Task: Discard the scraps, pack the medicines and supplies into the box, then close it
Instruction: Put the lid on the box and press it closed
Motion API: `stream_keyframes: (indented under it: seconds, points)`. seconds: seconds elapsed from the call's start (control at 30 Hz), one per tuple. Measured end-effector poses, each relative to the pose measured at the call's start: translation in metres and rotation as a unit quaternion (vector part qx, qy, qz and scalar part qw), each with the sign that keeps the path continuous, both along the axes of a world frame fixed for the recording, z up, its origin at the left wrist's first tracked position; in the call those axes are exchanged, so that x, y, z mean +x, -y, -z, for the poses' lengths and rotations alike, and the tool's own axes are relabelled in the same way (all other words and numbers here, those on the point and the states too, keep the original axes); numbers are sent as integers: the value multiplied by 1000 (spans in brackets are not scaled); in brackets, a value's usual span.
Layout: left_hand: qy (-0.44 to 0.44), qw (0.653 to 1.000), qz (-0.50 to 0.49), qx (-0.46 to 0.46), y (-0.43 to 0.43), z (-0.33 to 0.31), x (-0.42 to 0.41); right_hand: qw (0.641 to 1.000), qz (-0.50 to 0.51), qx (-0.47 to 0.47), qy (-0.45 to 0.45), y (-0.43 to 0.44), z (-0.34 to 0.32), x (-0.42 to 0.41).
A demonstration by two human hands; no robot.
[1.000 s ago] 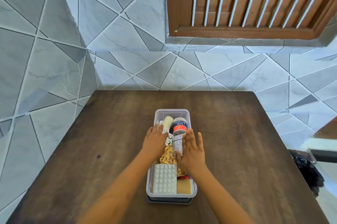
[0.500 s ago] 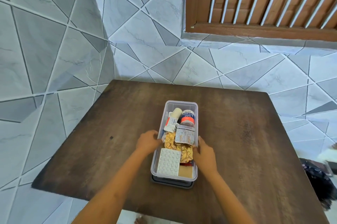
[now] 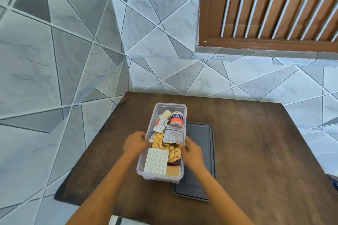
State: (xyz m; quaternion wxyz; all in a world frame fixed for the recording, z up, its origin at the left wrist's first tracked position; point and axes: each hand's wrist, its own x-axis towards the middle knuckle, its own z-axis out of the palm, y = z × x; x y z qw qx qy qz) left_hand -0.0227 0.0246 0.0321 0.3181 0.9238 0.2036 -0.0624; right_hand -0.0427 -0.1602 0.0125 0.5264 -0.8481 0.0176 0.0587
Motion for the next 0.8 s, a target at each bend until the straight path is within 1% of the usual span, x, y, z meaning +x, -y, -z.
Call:
stream_keyframes:
  seconds: [0.07,0.23,0.43,0.5,0.53,0.6,0.67,0.7,0.8]
  points:
    - [0,1000,-10,10,-21,6,-3,1000,-10,4,-15,-20,3,0]
    - [-10,999,23,20,-45,22,-6,999,2,0,-41,-45,16,-4]
    - [-31,995,91,8,-35,35,3,998,37,-13,-58,-32,24,-10]
    - [-38,993,110,4,-24,35,8,995,67,-32,-71,-17,26,-12]
    - [-40,992,118,-1,-20,35,10,992,88,-55,-73,-9,29,-11]
    - [-41,990,133,-10,-7,35,13,977,132,-140,-86,11,37,-12]
    - [-38,988,147,-19,7,35,16,947,162,-243,-131,35,43,-14]
    - [-37,987,153,-18,14,35,16,932,170,-276,-161,45,45,-17]
    - [-32,986,164,-23,39,34,17,901,182,-314,-239,76,46,-26]
